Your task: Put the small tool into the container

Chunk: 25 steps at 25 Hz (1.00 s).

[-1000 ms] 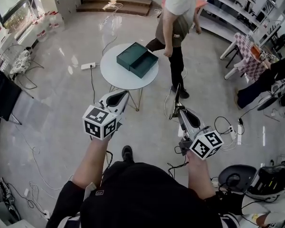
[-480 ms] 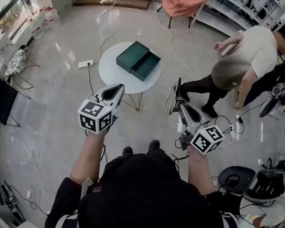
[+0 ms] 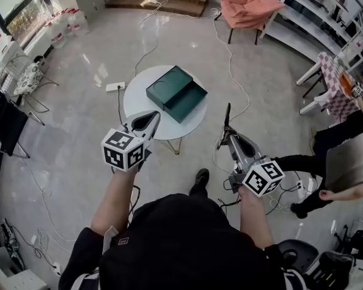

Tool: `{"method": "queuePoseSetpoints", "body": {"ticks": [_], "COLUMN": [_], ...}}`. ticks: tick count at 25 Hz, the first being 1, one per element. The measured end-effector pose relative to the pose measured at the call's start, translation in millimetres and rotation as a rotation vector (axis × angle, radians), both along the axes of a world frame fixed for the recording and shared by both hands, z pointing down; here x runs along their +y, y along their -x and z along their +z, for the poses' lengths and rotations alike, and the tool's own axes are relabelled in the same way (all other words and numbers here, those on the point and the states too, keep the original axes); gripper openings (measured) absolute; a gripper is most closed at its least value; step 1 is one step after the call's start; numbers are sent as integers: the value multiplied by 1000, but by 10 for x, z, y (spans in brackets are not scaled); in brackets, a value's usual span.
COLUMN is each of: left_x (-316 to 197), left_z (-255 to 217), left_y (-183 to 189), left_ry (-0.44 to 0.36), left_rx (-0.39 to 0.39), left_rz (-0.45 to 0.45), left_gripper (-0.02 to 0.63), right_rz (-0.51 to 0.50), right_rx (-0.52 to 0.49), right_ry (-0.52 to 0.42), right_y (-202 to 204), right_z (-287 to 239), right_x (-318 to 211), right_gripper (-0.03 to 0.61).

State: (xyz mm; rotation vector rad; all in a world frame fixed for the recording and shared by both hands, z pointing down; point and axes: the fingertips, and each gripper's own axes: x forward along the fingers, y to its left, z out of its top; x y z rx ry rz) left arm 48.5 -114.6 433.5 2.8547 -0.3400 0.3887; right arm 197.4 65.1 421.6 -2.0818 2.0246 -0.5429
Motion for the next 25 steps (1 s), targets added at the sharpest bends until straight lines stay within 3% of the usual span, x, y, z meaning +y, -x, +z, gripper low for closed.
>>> {"method": "queuePoseSetpoints", "body": {"ticks": [7, 11, 17, 25], "left_x": [-240, -260, -593, -1231], "left_z": [-88, 18, 146, 167], "left_y": [-919, -1132, -1019, -972], "left_ry": [-15, 2, 26, 37], "left_rx": [-22, -66, -93, -31], "left_rz": [-72, -120, -191, -249], "left_gripper": [5, 6, 6, 6], "right_rz": [-132, -232, -328, -403], "right_rx": [-11, -39, -64, -4], "right_ry": [18, 43, 73, 144], "right_y": [-975, -1212, -1140, -971], "right_z": [66, 202, 379, 543], "right_x": [-501, -785, -1333, -2034], "right_gripper": [44, 44, 44, 44]}}
